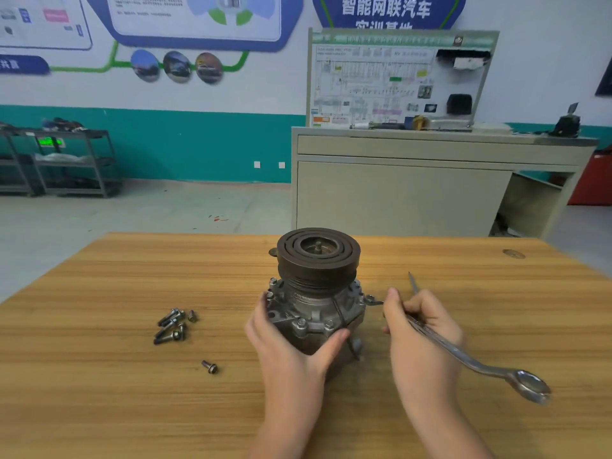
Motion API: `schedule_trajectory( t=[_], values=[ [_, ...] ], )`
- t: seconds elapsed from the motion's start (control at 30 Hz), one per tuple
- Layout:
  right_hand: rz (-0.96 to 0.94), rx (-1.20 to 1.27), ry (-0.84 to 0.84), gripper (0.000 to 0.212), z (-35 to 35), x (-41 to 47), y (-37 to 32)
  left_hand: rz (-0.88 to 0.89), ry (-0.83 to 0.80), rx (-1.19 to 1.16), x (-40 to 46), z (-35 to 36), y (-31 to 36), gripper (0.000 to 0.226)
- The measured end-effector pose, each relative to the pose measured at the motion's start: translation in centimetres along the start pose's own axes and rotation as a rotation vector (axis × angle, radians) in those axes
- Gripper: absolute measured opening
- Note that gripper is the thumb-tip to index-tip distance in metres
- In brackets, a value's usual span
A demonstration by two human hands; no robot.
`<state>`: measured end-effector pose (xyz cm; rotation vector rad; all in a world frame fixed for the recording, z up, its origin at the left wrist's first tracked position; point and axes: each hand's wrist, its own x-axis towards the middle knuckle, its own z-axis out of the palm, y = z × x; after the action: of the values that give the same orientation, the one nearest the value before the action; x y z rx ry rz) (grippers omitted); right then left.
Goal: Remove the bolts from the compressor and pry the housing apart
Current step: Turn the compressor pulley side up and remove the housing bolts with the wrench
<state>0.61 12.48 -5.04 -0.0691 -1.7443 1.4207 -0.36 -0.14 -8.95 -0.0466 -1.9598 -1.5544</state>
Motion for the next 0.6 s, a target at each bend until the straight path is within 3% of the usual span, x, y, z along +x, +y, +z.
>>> schedule_trajectory(
  t=[0.13, 0.27, 0.37, 0.43, 0.5, 0.6],
  values=[
    [-0.05, -0.024, 0.026, 0.041, 1.1, 0.2, 0.1, -0.031, -0.004, -0.097, 1.1, -1.1, -0.8, 0.129],
    [-0.308, -0.23, 0.025, 0.042, 2.2, -0.4, -1.0, 0.004, -0.012, -0.059, 0.8, -0.5, -0.9, 0.131],
    [-0.42, -0.406, -0.009, 0.031, 3.1, -1.5, -1.5, -0.005, 0.026, -0.017, 0.2, 0.5, -0.4, 0.128],
    [-0.437, -0.384, 0.014, 0.03, 3.1, -1.9, -1.0, -0.008, 0.026, -0.023, 0.2, 0.6, -0.6, 0.126],
    [-0.353, -0.243, -0.018, 0.035, 2.5, -1.6, -0.2, 0.009, -0.011, -0.047, 0.4, 0.4, -1.0, 0.125],
    [0.003, 0.076, -0.18, 0.031, 0.2, 0.5, 1.0, 0.047, -0.09, -0.042, 0.9, -0.1, -1.8, 0.12]
  ],
)
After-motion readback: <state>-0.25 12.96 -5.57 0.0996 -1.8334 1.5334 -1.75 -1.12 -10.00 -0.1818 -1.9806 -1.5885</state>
